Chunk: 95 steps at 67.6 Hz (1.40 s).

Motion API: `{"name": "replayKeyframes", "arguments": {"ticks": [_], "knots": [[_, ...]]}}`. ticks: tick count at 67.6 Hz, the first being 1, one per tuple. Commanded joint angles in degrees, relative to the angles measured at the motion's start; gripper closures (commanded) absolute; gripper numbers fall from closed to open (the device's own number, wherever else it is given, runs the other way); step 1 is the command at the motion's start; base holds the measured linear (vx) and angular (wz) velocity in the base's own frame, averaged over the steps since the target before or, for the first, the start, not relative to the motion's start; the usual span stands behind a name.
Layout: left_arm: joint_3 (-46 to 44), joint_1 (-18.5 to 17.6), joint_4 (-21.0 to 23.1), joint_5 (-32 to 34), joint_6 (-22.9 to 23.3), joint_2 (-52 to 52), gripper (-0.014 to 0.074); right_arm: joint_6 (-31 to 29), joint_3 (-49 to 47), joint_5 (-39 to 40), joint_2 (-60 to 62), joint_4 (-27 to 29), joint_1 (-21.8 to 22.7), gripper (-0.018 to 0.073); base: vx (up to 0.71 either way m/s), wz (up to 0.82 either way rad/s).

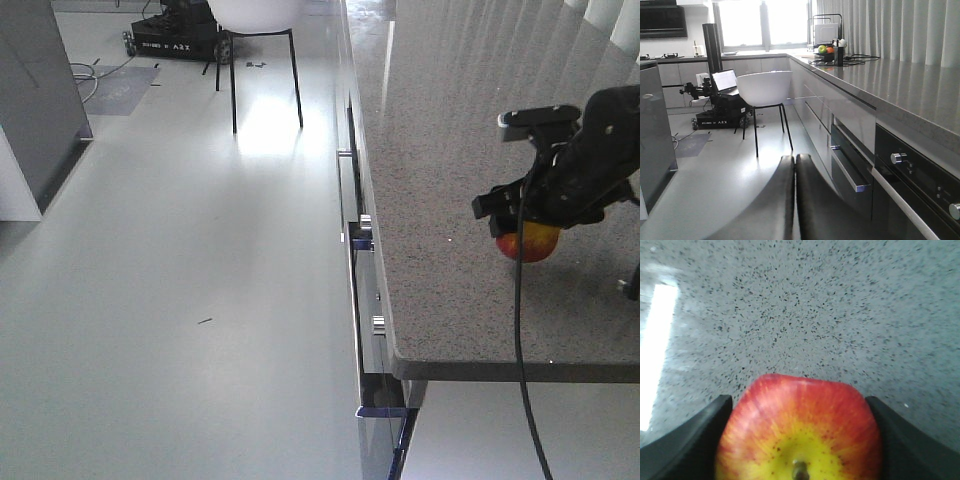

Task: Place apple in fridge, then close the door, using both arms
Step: 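Lift the apple off the counter and pull it toward the robot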

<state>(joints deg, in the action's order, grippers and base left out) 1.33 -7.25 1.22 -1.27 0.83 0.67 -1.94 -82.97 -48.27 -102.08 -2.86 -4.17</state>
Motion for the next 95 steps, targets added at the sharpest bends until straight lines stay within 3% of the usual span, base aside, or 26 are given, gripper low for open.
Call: {"name": "replayKeyframes", "arguments": {"ticks": [1,14,23,38,57,78,95], "knots": [[0.7,-0.2,0.0,4.2,0.3,0.8,0.0603,-0.6,-1.5,0.8,7.0,0.0,0.0,0.0344,0.0,0.0],[0.7,-0.2,0.0,4.2,0.3,0.8,0.0603,-1.7,-1.3,-1.5,15.5,6.0,0.0,0.0349,0.0,0.0],[0.7,-0.2,0.0,4.2,0.3,0.8,0.0603,-6.5,-1.3,-3.3,19.7,11.6,-1.8,0.0349,0.0,0.0],[0.7,-0.2,0.0,4.2,0.3,0.8,0.0603,-6.7,-1.3,-5.4,24.0,11.7,-10.2,0.0349,0.0,0.0],[0.7,-0.2,0.0,4.2,0.3,0.8,0.0603,-3.1,-0.6,-4.7,29.1,11.3,-25.0,0.0349,0.0,0.0],[0.7,-0.2,0.0,4.2,0.3,0.8,0.0603,-1.9,20.4,6.5,39.8,11.5,-38.1,0.0349,0.0,0.0],[0.7,-0.2,0.0,4.2,0.3,0.8,0.0603,-1.9,33.3,7.5,49.1,13.8,-43.2,0.0349,0.0,0.0]]}}
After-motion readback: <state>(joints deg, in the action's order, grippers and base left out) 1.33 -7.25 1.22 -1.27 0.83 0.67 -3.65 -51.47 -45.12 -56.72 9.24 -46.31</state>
